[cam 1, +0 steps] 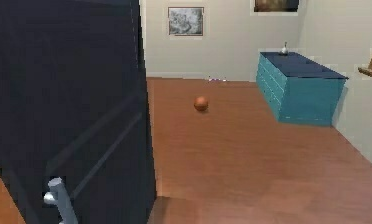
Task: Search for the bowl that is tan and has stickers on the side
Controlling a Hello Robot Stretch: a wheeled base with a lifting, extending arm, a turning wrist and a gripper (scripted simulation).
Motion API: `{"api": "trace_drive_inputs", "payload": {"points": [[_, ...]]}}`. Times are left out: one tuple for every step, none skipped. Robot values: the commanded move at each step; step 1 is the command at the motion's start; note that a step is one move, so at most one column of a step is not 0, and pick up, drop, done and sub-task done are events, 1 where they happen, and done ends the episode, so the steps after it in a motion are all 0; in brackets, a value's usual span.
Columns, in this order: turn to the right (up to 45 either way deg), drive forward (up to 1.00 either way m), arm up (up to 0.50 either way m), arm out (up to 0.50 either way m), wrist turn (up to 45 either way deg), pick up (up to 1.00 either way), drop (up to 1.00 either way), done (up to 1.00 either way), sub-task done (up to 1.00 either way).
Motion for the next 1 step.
{"api": "trace_drive_inputs", "payload": {"points": [[0.0, 0.50, 0.00, 0.00, 0.0, 0.00, 0.00, 0.00, 0.00]]}}
